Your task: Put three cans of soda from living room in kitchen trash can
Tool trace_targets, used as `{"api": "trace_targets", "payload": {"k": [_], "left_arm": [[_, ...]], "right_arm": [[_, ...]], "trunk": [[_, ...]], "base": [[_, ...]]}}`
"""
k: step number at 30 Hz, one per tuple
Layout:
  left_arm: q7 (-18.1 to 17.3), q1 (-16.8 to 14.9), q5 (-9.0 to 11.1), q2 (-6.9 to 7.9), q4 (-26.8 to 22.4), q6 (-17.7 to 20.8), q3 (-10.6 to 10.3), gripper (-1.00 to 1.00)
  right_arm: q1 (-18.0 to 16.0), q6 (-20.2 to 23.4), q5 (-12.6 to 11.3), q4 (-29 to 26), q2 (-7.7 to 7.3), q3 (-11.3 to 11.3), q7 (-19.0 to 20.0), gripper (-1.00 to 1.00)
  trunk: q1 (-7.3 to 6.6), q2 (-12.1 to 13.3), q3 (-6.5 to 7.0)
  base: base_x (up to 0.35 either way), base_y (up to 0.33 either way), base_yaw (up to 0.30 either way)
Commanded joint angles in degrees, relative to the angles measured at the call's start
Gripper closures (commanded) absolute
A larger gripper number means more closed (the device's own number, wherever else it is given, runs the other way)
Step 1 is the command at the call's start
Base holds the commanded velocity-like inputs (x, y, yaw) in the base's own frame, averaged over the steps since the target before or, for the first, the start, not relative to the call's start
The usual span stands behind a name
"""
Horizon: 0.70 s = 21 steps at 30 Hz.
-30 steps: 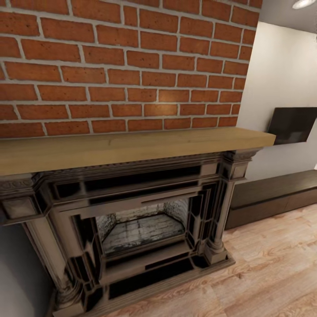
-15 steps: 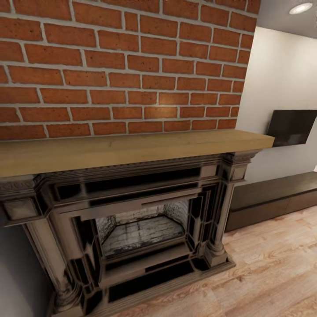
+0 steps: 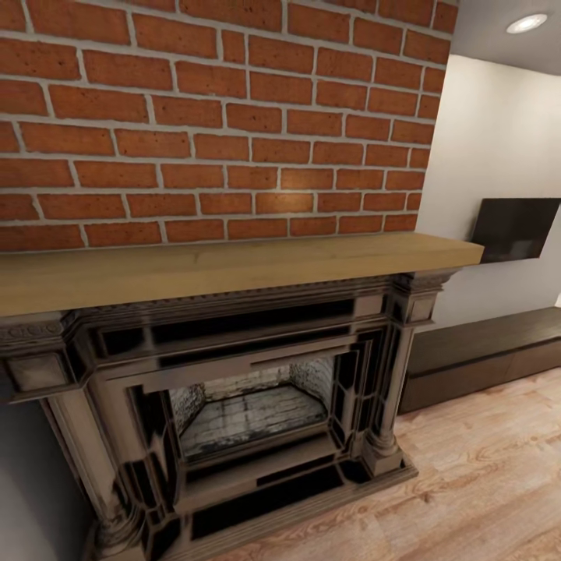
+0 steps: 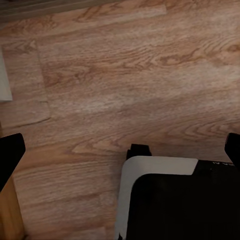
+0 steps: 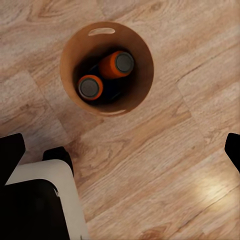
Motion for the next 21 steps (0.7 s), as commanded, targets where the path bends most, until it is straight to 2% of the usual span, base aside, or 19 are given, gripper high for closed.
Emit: {"api": "trace_targets", "payload": {"k": [1, 10, 16, 19, 21], "left_arm": [[0.01, 0.0, 0.01, -0.02, 0.04, 0.0, 0.01, -1.0], [-0.04, 0.01, -0.15, -0.21, 0.16, 0.22, 0.04, -1.0], [-0.04, 0.01, -0.16, -1.06, 0.17, 0.26, 0.11, -1.0], [-0.04, 0.01, -0.14, -1.87, 0.17, 0.27, 0.13, -1.0], [-0.04, 0.01, -0.14, -2.35, 0.17, 0.25, 0.13, -1.0]], "right_arm": [[0.0, 0.02, 0.05, 0.0, 0.0, 0.03, 0.02, -1.0], [0.01, 0.12, 0.29, 0.02, 0.3, 0.31, 0.07, -1.0], [0.0, 0.23, 0.29, 0.06, 1.32, 0.4, 0.08, -1.0], [0.01, 0.25, 0.16, 0.02, 2.92, 0.45, 0.09, -1.0], [0.01, 0.26, 0.11, 0.01, 4.93, 0.43, 0.09, -1.0]], "trunk": [[0.0, 0.0, 0.02], [0.0, 0.0, 0.07], [0.0, 0.0, 0.08], [0.0, 0.0, 0.08], [0.0, 0.0, 0.08]], "base": [[0.0, 0.0, 0.0], [0.0, 0.0, 0.0], [0.0, 0.0, 0.0], [0.0, 0.0, 0.0], [0.0, 0.0, 0.0]]}}
